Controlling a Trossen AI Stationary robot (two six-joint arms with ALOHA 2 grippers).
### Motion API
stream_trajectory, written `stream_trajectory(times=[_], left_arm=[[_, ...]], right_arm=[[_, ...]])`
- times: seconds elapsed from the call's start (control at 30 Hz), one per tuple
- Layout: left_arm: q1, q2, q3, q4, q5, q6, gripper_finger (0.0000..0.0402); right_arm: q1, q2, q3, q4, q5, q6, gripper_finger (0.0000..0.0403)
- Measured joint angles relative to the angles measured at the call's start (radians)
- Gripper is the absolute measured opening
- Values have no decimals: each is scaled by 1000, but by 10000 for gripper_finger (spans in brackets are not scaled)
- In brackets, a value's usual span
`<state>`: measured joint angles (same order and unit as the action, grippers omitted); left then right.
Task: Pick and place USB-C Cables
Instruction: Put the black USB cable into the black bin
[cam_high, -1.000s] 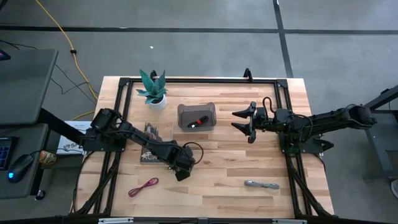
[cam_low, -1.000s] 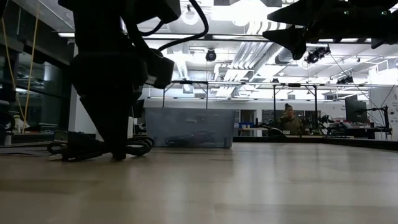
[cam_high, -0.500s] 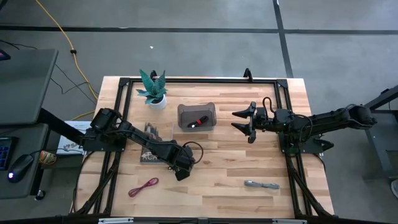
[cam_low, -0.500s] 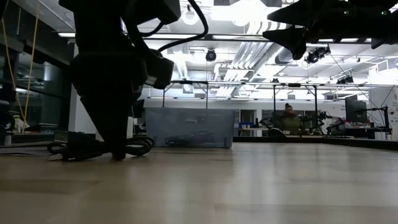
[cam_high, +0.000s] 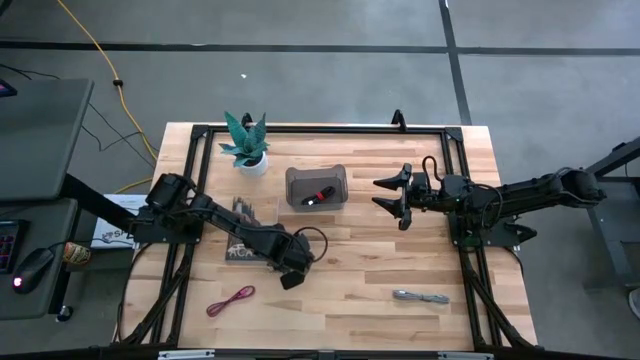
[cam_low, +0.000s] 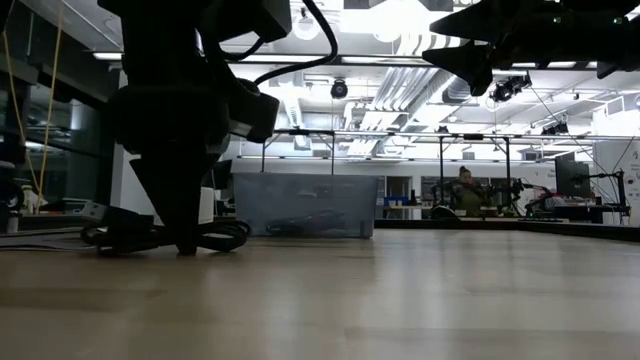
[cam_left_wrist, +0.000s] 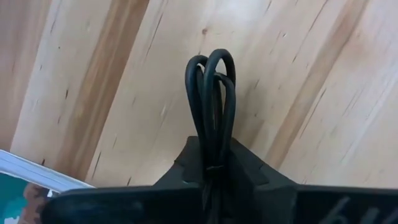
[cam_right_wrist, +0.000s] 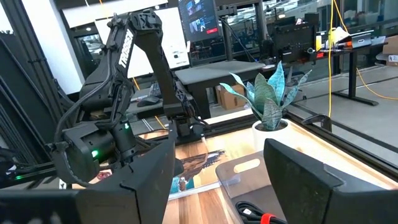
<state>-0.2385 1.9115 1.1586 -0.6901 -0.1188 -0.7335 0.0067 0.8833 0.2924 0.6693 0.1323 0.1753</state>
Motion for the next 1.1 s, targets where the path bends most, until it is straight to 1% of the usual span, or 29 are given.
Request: stream_trajectory(times=[0.13, 0.27, 0.33, 0.4, 0.5, 0.63, 0.77, 0.83, 0.9, 1.0, 1.1], left_arm=[[-11, -3, 6, 0, -19, 5, 15], [-16, -3, 6, 3, -24, 28, 8], [-16, -4, 6, 9, -20, 73, 6], [-16, -8, 6, 24, -14, 154, 6], [-29, -25, 6, 86, -7, 263, 5], [-57, -84, 7, 190, -59, 393, 4], [-96, -178, -3, 296, -177, 523, 4], [-112, -237, -32, 377, -231, 591, 4], [-121, -306, -86, 468, -255, 654, 4], [-109, -431, -210, 668, -253, 729, 4], [-78, -559, -373, 869, -227, 746, 4]], right_arm=[[0, 0, 0, 0, 0, 0, 238], [0, 0, 0, 0, 0, 0, 238], [0, 0, 0, 0, 0, 0, 238], [0, 0, 0, 0, 0, 0, 238], [0, 0, 0, 0, 0, 0, 238], [0, 0, 0, -2, 0, 2, 238], [0, 0, 0, -11, 0, 3, 238], [0, 0, 0, -15, 0, 3, 238], [0, 0, 0, -17, 0, 4, 238], [0, 0, 0, -22, 0, 10, 238], [0, 0, 0, -22, 0, 34, 238]])
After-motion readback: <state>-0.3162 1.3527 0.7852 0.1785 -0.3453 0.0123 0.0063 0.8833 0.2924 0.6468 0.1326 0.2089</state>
